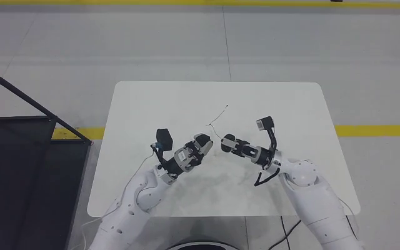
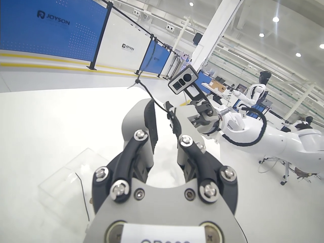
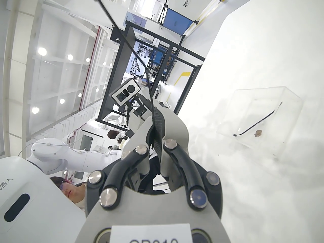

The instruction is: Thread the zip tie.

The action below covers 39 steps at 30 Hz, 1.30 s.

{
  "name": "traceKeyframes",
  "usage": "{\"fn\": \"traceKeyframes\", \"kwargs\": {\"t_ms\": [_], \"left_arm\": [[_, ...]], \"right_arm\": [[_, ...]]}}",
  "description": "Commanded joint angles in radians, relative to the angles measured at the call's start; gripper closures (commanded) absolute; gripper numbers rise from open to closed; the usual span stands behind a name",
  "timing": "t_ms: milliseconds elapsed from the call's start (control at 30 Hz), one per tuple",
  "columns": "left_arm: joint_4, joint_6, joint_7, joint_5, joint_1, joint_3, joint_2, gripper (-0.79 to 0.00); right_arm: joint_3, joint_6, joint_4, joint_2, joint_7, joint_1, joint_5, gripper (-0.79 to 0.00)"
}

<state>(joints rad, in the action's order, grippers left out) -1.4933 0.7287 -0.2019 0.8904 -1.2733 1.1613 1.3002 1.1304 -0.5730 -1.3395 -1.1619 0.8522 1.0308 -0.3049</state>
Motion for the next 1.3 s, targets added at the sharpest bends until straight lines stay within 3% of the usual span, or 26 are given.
{"fn": "traceKeyframes", "kwargs": {"t_ms": [0,267,467,500,533,567,967,1100,1267], "left_arm": [[-0.003,0.027,0.014,-0.02,-0.005,0.01,-0.004,-0.256],[0.022,0.104,0.065,-0.198,-0.015,0.06,-0.015,-0.243],[0.09,0.169,0.318,-0.458,0.034,0.06,-0.032,-0.311],[0.097,0.171,0.381,-0.495,0.045,0.057,-0.037,-0.354],[0.101,0.167,0.442,-0.534,0.056,0.057,-0.042,-0.483],[0.103,0.153,0.494,-0.556,0.066,0.064,-0.047,-0.785],[0.093,0.153,0.494,-0.575,0.058,0.056,-0.046,-0.785],[0.089,0.148,0.56,-0.753,0.055,0.037,-0.05,-0.785],[0.101,0.115,0.739,-1.053,0.076,0.002,-0.059,-0.785]], "right_arm": [[0.003,-0.003,0.001,0.001,0.003,0.0,-0.005,0.0],[0.019,-0.031,-0.001,0.005,0.02,0.009,-0.006,0.0],[0.034,-0.081,-0.01,0.012,0.034,0.021,0.032,0.0],[0.038,-0.081,-0.01,0.013,0.027,0.024,0.038,0.0],[0.044,-0.074,-0.01,0.013,0.005,0.03,0.046,0.0],[0.045,-0.07,-0.011,0.014,0.0,0.031,0.052,0.0],[0.045,-0.067,-0.017,0.013,-0.009,0.034,0.058,0.0],[0.057,-0.114,-0.055,0.014,-0.089,0.061,0.132,0.0],[0.077,-0.281,-0.088,0.015,-0.187,0.101,0.263,0.0]]}}
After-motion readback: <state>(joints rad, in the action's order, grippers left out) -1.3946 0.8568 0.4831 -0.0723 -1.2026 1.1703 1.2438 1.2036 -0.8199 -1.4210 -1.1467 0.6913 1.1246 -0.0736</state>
